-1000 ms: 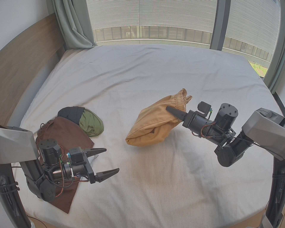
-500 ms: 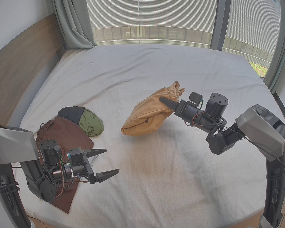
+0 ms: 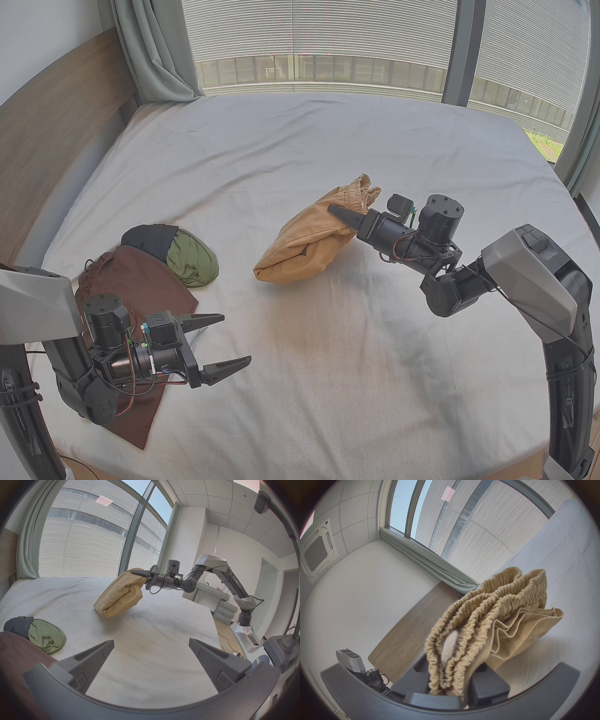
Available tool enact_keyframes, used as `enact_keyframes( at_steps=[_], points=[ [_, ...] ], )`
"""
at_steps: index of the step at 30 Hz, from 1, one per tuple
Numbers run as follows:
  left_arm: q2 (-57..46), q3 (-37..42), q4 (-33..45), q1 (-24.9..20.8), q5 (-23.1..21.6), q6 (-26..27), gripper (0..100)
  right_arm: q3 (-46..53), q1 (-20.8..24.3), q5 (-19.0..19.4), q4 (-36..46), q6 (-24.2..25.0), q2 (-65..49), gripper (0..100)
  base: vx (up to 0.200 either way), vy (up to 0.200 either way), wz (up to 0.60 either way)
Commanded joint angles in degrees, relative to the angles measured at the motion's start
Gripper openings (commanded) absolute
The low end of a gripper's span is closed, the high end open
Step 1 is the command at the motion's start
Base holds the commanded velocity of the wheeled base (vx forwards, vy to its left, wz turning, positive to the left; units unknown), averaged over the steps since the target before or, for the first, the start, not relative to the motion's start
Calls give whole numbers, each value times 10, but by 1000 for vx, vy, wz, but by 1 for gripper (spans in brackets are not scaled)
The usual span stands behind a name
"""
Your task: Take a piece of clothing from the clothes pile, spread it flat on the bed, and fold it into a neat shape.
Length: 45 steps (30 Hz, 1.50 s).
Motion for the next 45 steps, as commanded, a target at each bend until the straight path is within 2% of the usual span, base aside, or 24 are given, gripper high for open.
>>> enact_keyframes(
  at_steps=[1,9,21,27,32,45],
  points=[
    [1,1,0,0,0,0,100,-26,1,0,10,0,12,0,0,0,0],
    [4,1,0,1,0,0,100,-82,9,-1,35,0,27,0,0,0,0],
    [8,1,-1,3,0,0,100,-79,-2,0,33,-2,72,0,0,0,0],
    [9,1,-1,4,0,0,100,-31,-24,1,26,-6,75,0,0,0,0],
    [13,0,0,2,0,0,100,20,-44,12,15,-31,62,0,0,0,0],
    [14,1,0,1,0,0,100,75,-60,10,-14,-52,72,0,0,0,0]
  ],
)
